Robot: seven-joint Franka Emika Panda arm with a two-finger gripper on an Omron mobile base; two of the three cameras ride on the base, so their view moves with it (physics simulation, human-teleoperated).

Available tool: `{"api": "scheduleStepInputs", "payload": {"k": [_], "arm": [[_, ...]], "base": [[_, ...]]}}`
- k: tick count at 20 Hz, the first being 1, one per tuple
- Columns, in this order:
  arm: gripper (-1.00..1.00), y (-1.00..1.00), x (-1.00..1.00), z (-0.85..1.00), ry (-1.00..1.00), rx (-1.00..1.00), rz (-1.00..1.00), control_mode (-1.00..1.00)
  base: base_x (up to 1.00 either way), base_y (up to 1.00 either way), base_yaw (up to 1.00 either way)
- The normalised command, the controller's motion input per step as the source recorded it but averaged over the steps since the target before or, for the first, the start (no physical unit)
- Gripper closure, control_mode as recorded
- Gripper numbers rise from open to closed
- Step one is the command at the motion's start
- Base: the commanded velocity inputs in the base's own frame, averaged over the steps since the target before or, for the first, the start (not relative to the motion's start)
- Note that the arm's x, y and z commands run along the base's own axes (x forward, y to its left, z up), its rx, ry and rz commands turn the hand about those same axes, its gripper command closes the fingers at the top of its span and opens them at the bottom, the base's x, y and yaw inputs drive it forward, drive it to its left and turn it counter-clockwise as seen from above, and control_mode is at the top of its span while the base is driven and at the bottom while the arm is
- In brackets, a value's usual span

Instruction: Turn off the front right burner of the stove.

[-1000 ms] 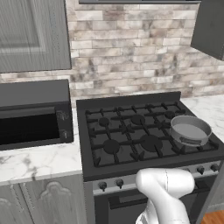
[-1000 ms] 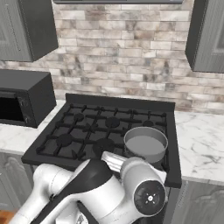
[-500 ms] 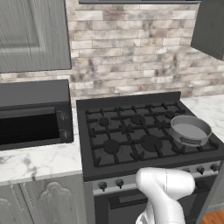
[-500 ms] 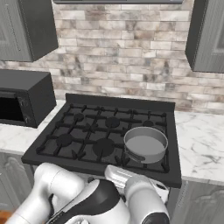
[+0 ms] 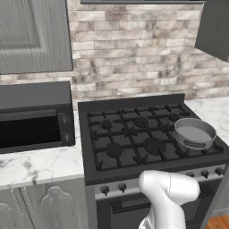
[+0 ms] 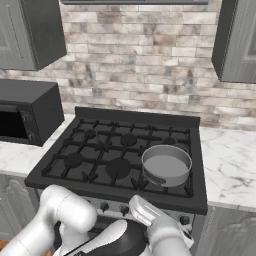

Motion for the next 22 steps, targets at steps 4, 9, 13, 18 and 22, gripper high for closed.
{"api": "scheduleStepInputs", "payload": {"k": [4, 9, 13, 18, 22], "arm": [[-1.0, -0.2, -0.09, -0.17, 0.0, 0.17, 0.0, -1.0], [-1.0, -0.15, -0.03, -0.15, 0.0, 0.08, 0.0, -1.0], [-1.0, -0.08, 0.0, -0.32, 0.0, 0.05, 0.0, -1.0], [-1.0, 0.0, 0.0, -0.34, 0.0, 0.01, 0.0, -1.0], [-1.0, 0.0, 0.0, -0.23, -0.02, 0.02, 0.0, -1.0]], "base": [[0.0, 0.0, 0.0], [0.0, 0.0, 0.0], [0.0, 0.0, 0.0], [0.0, 0.0, 0.0], [0.0, 0.0, 0.0]]}}
